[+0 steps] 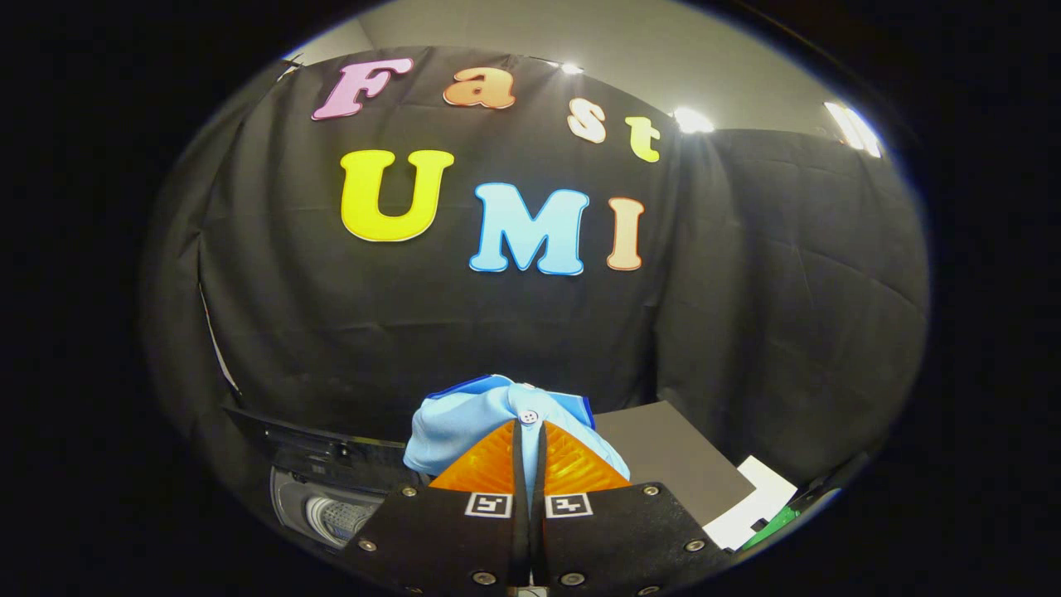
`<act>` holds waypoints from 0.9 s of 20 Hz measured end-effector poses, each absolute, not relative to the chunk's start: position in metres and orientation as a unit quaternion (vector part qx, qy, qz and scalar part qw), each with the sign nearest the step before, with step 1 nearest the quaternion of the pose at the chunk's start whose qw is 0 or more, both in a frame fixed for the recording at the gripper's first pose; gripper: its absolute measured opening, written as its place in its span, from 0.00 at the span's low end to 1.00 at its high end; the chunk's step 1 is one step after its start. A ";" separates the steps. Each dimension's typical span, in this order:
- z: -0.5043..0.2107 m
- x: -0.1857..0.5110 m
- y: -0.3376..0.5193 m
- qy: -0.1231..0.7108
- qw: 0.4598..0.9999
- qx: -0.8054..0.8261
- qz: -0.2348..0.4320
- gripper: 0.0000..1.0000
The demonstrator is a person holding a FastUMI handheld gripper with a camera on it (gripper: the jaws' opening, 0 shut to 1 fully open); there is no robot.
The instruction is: Put the clothes into the washing machine and then close the washing machine lid.
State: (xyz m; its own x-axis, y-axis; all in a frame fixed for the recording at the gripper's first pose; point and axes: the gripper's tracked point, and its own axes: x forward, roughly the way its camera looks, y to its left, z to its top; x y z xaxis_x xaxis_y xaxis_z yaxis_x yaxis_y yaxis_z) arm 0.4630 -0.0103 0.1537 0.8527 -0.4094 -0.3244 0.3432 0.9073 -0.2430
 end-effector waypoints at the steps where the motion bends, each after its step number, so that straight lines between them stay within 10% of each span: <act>1: 0.153 0.462 0.002 0.185 0.959 -0.090 -0.192 0.01; 18: 0.091 0.449 0.191 0.206 0.968 -0.084 -0.113 0.01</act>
